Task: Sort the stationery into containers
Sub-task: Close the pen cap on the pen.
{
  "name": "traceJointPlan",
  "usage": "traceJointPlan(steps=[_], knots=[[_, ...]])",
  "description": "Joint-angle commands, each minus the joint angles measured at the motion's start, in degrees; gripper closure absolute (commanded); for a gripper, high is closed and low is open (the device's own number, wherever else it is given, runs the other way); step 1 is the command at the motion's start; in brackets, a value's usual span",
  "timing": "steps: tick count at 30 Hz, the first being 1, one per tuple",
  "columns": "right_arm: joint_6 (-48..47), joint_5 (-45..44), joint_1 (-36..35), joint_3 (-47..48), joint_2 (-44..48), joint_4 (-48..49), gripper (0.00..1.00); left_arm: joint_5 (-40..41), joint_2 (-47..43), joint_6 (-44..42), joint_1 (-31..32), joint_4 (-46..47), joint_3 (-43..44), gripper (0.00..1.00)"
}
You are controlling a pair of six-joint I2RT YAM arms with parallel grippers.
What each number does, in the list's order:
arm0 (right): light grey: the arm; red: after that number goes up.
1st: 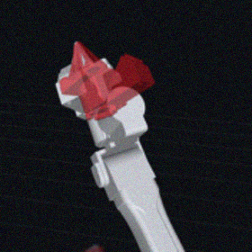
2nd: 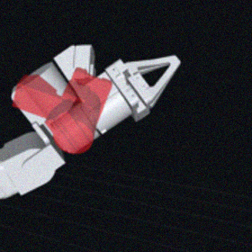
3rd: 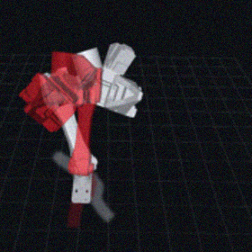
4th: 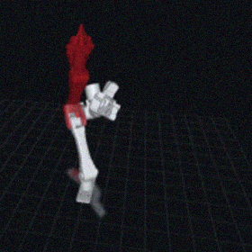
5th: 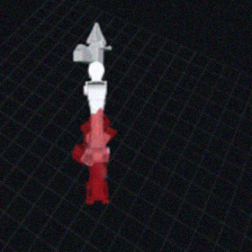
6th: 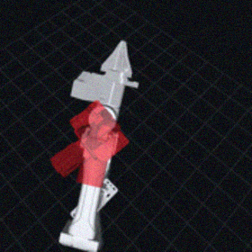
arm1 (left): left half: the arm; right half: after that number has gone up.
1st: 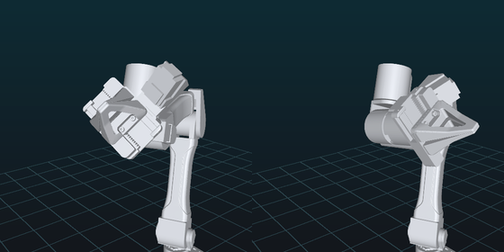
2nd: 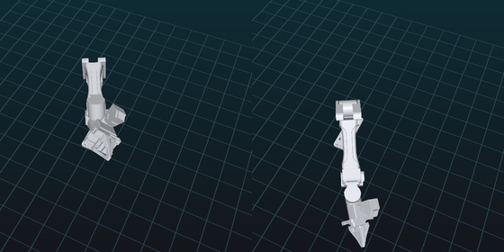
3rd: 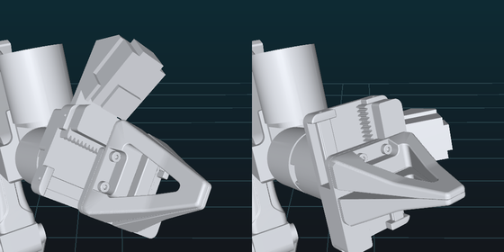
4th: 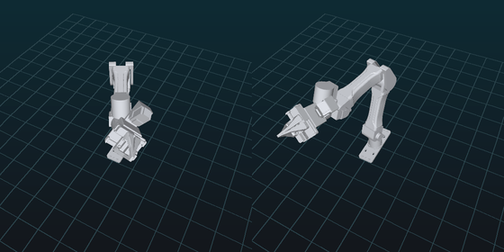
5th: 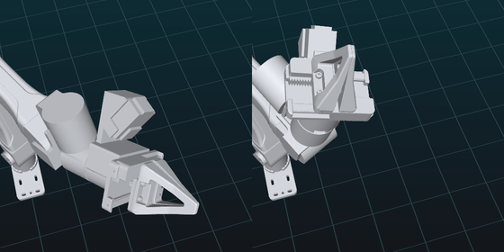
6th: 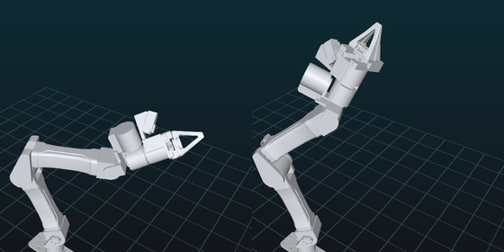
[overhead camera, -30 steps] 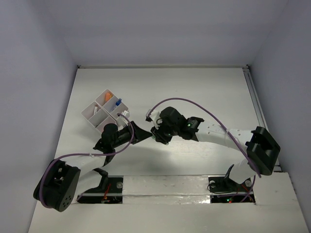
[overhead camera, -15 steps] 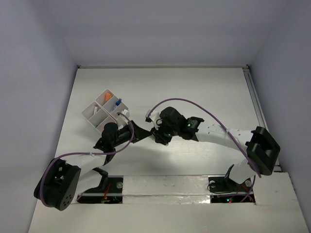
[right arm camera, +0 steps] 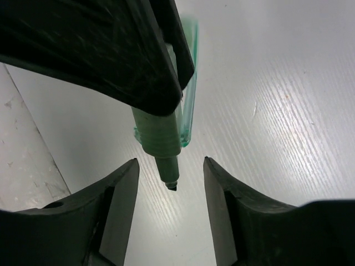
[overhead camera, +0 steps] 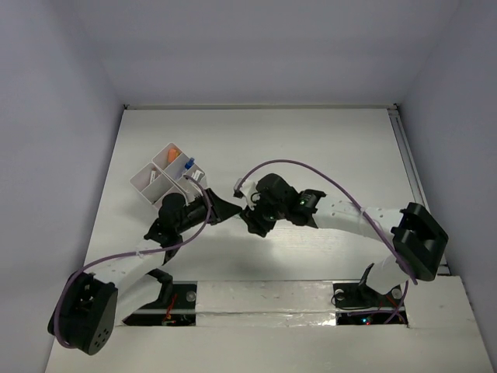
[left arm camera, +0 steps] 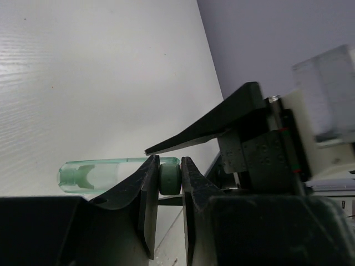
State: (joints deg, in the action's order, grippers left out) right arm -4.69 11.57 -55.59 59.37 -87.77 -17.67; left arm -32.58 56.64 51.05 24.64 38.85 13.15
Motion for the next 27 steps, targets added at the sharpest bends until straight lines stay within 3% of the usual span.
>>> traceJointPlan(steps=[1, 7, 13, 17, 22, 27], knots=[[0.3, -0.4, -0.5, -1.3, 2.6, 4.0, 0.43, 0.3, -3.5, -2.1, -0.2, -3.3, 3.6, 1.0], [3.3, -1.3, -0.5, -8.0, 8.2, 11.9, 0.37, 1.1, -6.2, -3.0, -0.2, -7.4, 5.7, 1.0], [7.9, -5.3, -0.5, -20.2, 21.9, 30.1, 0.34, 1.8, -8.7, -4.8, -0.2, -12.9, 9.3, 1.0], [10.0, -5.8, -0.5, -27.7, 26.2, 42.7, 0.27, 1.1, -10.5, -4.4, -0.7, -14.4, 12.0, 1.0], [10.4, -4.5, -0.5, -26.2, 24.9, 42.0, 0.25, -0.5, -12.3, -2.9, -0.7, -15.1, 15.8, 1.0], [11.5, -6.6, -0.5, -30.5, 29.1, 50.6, 0.22, -0.8, -13.7, -1.7, -0.7, -16.3, 19.2, 1.0]])
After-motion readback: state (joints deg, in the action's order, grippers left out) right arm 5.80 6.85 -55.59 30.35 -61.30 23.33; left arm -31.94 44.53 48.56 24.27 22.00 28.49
